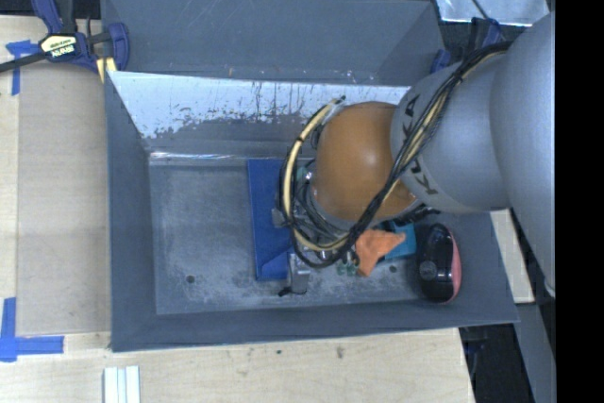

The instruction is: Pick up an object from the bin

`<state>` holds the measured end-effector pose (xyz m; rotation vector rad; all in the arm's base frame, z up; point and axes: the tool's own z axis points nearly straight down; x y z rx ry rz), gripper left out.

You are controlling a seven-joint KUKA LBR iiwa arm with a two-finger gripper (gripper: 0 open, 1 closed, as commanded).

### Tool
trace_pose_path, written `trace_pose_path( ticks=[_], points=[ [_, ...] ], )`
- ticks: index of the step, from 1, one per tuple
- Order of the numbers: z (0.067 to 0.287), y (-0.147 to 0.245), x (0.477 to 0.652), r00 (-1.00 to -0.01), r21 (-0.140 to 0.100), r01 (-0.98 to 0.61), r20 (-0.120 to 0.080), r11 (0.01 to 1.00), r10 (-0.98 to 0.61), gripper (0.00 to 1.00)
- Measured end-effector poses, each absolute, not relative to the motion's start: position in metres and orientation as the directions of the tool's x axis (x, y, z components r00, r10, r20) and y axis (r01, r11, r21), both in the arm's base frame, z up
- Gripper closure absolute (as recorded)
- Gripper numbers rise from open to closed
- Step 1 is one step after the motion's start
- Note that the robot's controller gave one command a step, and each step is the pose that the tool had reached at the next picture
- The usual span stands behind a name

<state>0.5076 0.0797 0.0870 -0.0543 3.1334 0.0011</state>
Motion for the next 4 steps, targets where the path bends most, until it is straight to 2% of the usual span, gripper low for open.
trace_pose_path(
  ticks=[1, 3, 4],
  points=[
    [0.07, 0.078, 0.505, -0.994, -0.001, 0.106, 0.018, 0.994, 0.106, 1.0],
    [0.074, 0.078, 0.504, -0.994, -0.002, 0.106, 0.02, 0.994, 0.106, 1.0],
    [0.094, 0.077, 0.502, -0.994, -0.003, 0.106, 0.019, 0.994, 0.107, 1.0]
  ],
)
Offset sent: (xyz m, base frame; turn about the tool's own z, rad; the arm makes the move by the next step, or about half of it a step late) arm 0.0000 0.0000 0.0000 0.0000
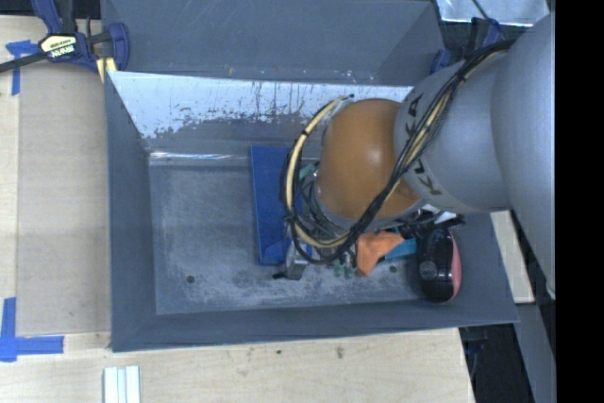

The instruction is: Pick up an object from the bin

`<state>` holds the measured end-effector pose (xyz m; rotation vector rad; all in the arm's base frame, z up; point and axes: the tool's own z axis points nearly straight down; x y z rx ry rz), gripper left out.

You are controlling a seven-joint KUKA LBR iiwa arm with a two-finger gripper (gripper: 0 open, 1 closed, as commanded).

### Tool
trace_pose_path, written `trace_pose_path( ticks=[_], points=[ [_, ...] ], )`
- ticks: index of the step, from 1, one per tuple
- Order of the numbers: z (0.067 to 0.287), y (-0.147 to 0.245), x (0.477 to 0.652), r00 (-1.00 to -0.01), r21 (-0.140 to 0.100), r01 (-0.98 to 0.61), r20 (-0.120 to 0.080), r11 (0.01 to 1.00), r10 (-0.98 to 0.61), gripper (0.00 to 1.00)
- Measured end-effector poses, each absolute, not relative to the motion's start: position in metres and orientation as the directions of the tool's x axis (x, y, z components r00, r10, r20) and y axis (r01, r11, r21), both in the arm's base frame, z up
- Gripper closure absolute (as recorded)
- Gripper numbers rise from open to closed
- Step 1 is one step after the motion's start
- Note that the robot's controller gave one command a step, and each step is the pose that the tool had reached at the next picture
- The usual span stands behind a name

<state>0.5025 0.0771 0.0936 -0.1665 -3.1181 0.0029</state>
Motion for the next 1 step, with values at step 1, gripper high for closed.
trace_pose_path(
  ticks=[1],
  points=[
    [0.1115, 0.077, 0.5049, -0.994, -0.001, 0.107, 0.01, 0.994, 0.107, 1.0]
  ],
)
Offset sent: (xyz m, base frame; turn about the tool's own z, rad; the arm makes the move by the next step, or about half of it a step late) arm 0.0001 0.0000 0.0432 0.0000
